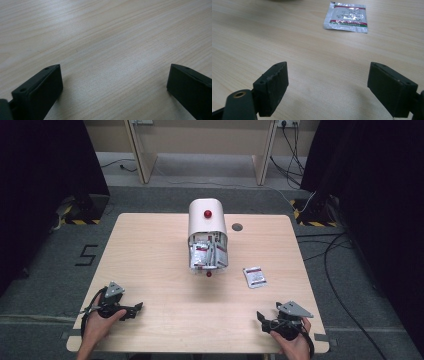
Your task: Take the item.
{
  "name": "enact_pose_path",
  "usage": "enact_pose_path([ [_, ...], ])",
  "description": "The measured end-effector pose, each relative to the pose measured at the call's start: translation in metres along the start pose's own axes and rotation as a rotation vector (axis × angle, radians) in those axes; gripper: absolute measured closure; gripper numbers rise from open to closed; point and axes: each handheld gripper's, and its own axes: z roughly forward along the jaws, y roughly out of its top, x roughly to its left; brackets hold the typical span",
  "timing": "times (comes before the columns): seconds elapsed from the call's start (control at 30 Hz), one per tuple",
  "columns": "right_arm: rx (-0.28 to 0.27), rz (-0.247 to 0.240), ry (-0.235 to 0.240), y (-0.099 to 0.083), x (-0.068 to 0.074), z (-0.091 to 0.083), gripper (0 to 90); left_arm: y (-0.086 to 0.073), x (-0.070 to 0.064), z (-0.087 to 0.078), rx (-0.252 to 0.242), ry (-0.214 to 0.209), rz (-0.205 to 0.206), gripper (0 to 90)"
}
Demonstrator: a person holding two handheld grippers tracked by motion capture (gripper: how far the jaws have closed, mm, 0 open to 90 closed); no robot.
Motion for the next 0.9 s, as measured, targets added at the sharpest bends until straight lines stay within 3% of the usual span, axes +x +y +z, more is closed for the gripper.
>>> enact_pose_path([
  [0.9, 0.007, -0.016, -0.022, -0.018, 0.0, -0.015, 17.4, 0.0, 0.0, 0.0, 0.0, 0.0, 0.0, 0.0],
])
